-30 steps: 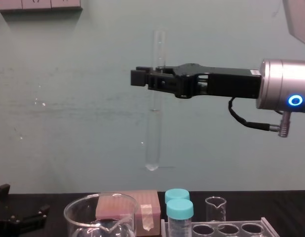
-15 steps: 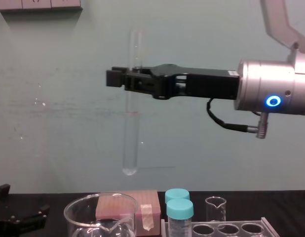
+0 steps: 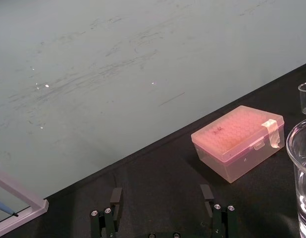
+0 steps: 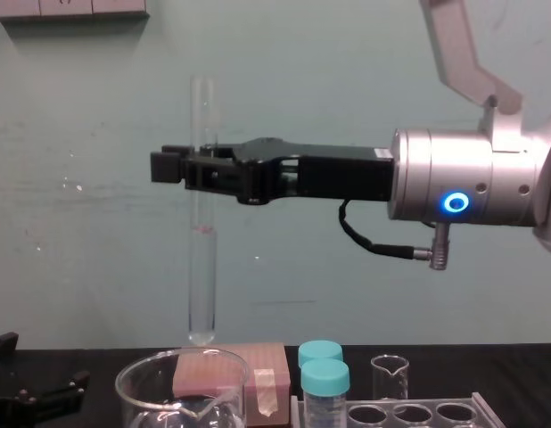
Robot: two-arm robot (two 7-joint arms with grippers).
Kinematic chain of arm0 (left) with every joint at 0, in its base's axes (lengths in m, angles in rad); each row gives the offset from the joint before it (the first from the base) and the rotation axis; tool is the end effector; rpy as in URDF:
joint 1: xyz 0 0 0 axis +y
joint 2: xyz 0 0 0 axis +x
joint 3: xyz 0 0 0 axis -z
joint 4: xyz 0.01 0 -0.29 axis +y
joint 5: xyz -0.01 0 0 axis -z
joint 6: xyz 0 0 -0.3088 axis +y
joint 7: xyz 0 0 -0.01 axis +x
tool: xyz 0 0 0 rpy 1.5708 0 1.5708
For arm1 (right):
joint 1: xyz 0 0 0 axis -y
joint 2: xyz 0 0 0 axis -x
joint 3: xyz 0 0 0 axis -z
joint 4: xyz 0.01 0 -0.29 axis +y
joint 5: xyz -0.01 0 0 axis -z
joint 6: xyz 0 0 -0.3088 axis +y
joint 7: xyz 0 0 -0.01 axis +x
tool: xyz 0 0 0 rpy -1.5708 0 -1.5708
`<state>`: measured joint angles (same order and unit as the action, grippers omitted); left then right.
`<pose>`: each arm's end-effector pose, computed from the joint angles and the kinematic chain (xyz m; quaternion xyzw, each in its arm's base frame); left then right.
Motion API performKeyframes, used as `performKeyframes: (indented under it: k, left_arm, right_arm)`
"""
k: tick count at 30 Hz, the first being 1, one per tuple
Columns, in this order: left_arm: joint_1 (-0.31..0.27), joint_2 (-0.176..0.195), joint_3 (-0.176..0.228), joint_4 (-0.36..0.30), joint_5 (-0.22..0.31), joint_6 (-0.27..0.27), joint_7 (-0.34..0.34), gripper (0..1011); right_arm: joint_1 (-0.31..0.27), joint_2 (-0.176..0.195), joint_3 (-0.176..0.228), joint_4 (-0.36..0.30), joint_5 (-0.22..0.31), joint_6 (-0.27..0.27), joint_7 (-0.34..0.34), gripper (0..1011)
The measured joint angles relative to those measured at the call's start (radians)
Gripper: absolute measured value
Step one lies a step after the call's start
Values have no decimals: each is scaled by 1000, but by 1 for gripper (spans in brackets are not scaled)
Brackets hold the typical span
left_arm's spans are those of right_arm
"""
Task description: Hold the test tube with one hand and immerse one end into the beaker, then return it to the test tube rack.
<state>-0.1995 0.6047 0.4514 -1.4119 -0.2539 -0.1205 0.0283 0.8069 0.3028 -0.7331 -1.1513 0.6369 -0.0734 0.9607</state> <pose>0.3581 0.0827 -0.3023 0.1415 -0.1324 0.5799 0.7913 0.4911 0.0618 -0.1641 0.0195 -0.0867 -0.0638 0.9940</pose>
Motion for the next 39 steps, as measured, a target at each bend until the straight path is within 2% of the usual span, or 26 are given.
performKeyframes:
  k: [13, 39]
  left_arm:
    - [0, 0, 0, 0, 0, 0, 0, 1000]
    - [0, 0, 0, 0, 0, 0, 0, 1000]
  right_arm:
    - [-1, -22, -24, 35, -7, 4, 8, 242]
    - [6, -69, -45, 130, -42, -3, 12, 241]
